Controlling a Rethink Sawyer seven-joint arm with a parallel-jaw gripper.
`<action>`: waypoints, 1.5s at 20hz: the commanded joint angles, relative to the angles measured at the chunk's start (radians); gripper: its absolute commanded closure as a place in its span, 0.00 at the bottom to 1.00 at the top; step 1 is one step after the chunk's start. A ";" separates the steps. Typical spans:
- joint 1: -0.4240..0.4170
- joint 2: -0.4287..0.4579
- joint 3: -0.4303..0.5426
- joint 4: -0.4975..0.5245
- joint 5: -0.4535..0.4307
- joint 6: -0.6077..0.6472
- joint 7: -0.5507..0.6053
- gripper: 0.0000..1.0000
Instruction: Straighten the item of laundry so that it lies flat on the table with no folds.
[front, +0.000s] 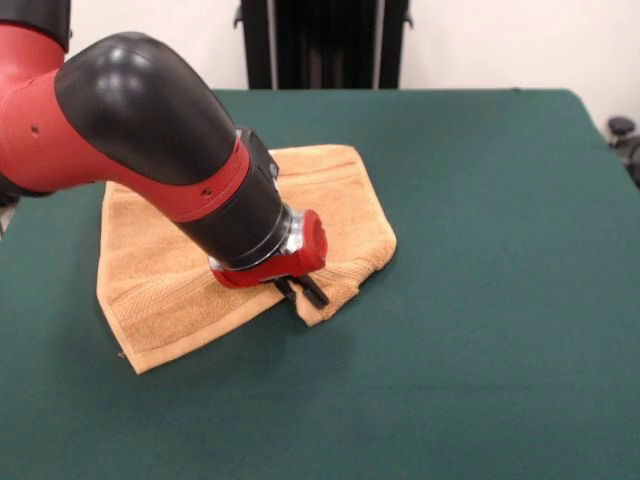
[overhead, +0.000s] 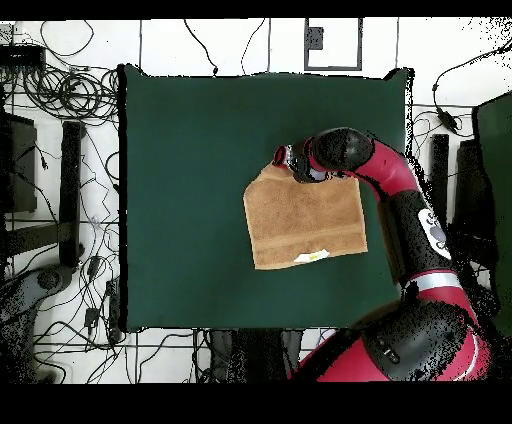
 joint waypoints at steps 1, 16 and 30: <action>-0.010 -0.036 -0.026 0.079 -0.018 0.004 -0.077 1.00; -0.049 -0.053 -0.022 0.203 -0.045 -0.073 -0.061 1.00; -0.036 -0.043 0.062 0.316 0.146 -0.008 0.056 1.00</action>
